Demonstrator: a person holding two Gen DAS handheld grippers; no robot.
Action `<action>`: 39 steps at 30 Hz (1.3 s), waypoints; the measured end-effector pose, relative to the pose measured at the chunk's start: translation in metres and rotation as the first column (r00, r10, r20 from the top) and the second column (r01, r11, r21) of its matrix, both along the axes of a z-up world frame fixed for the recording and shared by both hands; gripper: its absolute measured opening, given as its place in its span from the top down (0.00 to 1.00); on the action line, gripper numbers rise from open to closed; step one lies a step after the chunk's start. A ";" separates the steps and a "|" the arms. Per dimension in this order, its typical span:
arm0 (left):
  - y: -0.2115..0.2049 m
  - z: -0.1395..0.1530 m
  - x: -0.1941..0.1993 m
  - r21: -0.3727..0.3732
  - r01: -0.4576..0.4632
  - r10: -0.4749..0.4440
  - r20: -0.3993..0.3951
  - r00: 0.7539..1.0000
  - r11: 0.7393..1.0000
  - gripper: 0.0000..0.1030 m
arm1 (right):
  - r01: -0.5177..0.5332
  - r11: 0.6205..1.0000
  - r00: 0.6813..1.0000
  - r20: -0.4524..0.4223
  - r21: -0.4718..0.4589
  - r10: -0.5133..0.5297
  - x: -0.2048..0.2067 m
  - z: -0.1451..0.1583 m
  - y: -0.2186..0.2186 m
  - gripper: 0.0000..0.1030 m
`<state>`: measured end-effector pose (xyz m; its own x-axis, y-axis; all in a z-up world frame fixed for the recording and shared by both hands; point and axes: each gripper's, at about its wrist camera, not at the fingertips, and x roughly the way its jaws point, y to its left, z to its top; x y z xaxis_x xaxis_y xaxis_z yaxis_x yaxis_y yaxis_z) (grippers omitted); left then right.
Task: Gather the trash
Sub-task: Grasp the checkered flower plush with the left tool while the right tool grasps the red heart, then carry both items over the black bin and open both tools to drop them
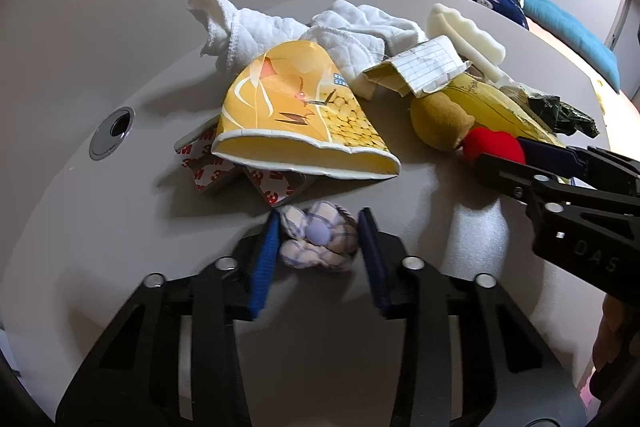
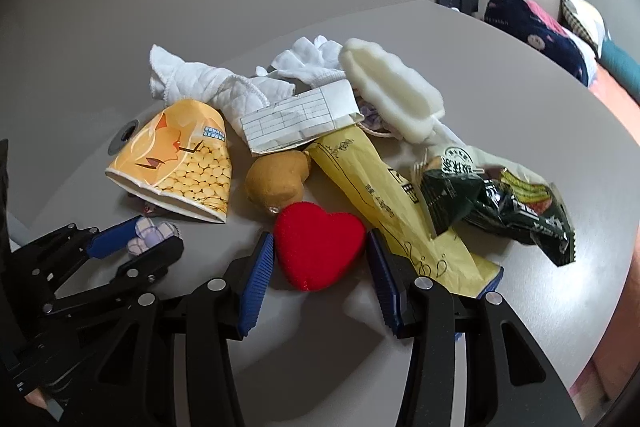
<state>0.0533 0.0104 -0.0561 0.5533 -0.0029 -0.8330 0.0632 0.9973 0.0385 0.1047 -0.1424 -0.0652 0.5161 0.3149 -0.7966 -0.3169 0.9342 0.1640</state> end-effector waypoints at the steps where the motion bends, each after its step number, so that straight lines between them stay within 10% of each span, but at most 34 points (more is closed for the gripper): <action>1: 0.000 0.000 -0.001 0.002 -0.005 0.005 0.004 1.000 1.000 0.70 | -0.001 1.000 1.000 0.004 -0.001 0.001 0.000 0.000 0.000 0.53; 20: -0.022 0.048 -0.020 -0.008 -0.032 0.032 0.102 0.994 0.999 0.83 | 0.032 0.992 0.997 0.061 0.122 -0.039 -0.027 0.045 -0.050 0.53; 39: -0.158 0.079 -0.011 -0.024 0.239 -0.232 0.164 0.959 0.971 0.83 | 0.276 0.952 0.946 0.138 0.132 -0.293 -0.071 0.078 -0.189 0.53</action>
